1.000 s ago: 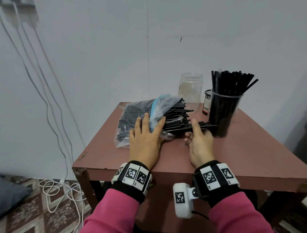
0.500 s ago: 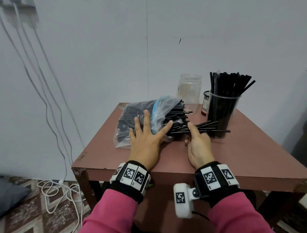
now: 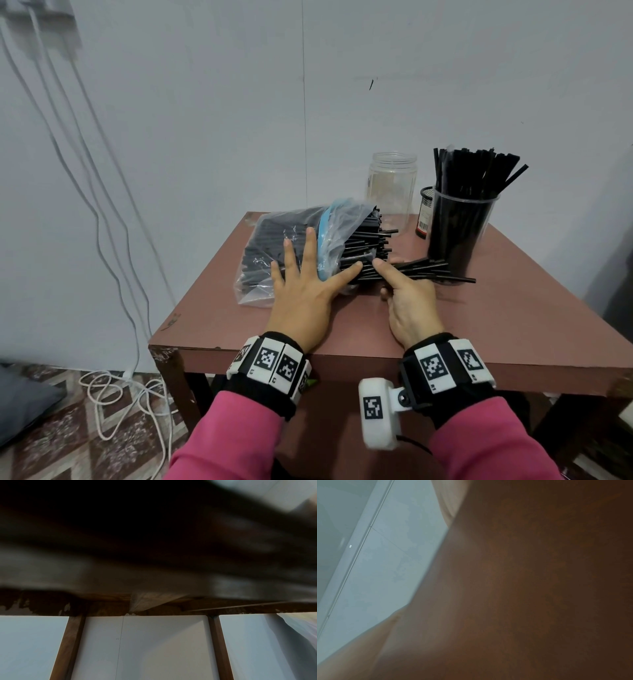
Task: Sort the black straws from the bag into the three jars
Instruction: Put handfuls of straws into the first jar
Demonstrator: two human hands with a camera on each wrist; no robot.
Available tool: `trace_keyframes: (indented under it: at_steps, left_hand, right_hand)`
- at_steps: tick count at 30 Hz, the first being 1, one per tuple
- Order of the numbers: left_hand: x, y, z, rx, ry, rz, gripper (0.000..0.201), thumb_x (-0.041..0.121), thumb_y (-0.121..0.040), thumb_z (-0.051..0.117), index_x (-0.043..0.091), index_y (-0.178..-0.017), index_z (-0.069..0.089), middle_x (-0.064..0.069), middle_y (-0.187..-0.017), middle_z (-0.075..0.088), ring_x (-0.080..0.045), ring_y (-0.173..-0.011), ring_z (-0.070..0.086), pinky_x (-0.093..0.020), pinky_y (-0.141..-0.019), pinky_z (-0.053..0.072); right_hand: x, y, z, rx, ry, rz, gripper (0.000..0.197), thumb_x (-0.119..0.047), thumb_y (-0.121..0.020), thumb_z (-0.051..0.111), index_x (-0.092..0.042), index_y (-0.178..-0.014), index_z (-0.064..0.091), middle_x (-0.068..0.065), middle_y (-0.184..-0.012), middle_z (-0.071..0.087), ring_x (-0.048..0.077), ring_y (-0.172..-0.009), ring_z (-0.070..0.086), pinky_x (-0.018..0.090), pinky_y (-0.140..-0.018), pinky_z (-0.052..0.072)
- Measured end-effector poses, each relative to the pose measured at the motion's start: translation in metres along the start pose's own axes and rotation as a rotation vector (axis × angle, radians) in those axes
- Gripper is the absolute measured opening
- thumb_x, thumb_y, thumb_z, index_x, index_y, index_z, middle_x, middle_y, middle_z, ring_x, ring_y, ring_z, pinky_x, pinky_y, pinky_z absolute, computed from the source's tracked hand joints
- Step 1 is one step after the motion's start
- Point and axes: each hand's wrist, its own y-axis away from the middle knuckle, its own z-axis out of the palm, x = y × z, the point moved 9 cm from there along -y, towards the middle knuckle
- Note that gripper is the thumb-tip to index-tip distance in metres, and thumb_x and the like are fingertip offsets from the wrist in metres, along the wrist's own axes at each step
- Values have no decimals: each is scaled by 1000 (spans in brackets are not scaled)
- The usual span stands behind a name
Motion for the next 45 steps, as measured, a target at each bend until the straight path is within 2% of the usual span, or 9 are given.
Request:
trace_keyframes:
  at_steps: [3,6,12,16,19,22,28,38,45]
  left_hand:
    - [2,0,0,-11,0,26,73,12,-99,45,65,-138,15,-8,-156,-31,-45,-141,-24,-64,-112,-5]
    - [2,1,0,-27,-2,16,67,13,-99,44,63,-138,23,-7,-156,-29,-44,-141,-23,-64,-113,-5]
    - [-2,0,0,-5,37,-49,60,12,-99,47,53,-140,32,-9,-158,-24,-44,-142,-21,-64,-114,-2]
    - [3,1,-1,-40,-2,12,75,6,-98,42,63,-139,18,-8,-155,-31,-44,-141,-25,-63,-114,-7]
    - [3,1,-1,-64,-13,-1,62,12,-101,40,62,-137,29,-6,-156,-30,-44,-140,-26,-63,-113,-7]
    - [1,2,-1,-57,-8,-35,56,15,-101,38,57,-139,33,-8,-158,-25,-45,-141,-22,-62,-114,-7]
    - [0,1,-1,-48,7,-40,58,15,-100,39,55,-141,30,-9,-158,-23,-45,-142,-20,-61,-114,-8]
    - [-1,2,-5,6,70,-38,62,5,-96,46,49,-140,39,-12,-160,-13,-46,-143,-13,-60,-113,-7]
    - [1,2,-7,1,65,-32,55,13,-100,42,53,-137,40,-10,-160,-16,-45,-143,-16,-59,-114,-9]
  right_hand:
    - [-1,2,3,-27,-2,-2,26,-2,-78,75,-20,-62,64,-4,-70,69,13,-72,63,21,-58,41]
    - [-3,2,2,3,-60,1,16,-14,-89,67,-17,-73,65,-2,-77,71,11,-73,68,28,-68,52]
    - [-5,4,-20,233,-207,-21,29,-32,-100,51,-15,-79,59,0,-75,70,12,-65,64,30,-71,49]
    - [-11,9,-7,115,-212,-15,25,-16,-100,51,-14,-77,59,-1,-75,69,10,-73,66,30,-75,49]
    - [-10,7,-9,142,-279,0,20,-6,-99,48,-17,-82,51,1,-84,68,14,-86,68,34,-86,47]
    - [-17,4,-16,188,-434,-59,15,-8,-100,47,-16,-88,49,3,-86,67,11,-76,70,29,-77,54]
    - [-6,6,7,-22,-334,68,18,-10,-101,46,-5,-90,59,4,-81,68,16,-84,65,38,-89,51]
    - [-61,6,-18,41,-341,-169,17,-6,-103,37,-14,-91,45,3,-76,60,13,-72,64,26,-77,54]
    - [-127,12,-10,-53,-41,-358,16,-8,-102,41,-18,-91,49,-2,-73,64,17,-77,66,36,-84,55]
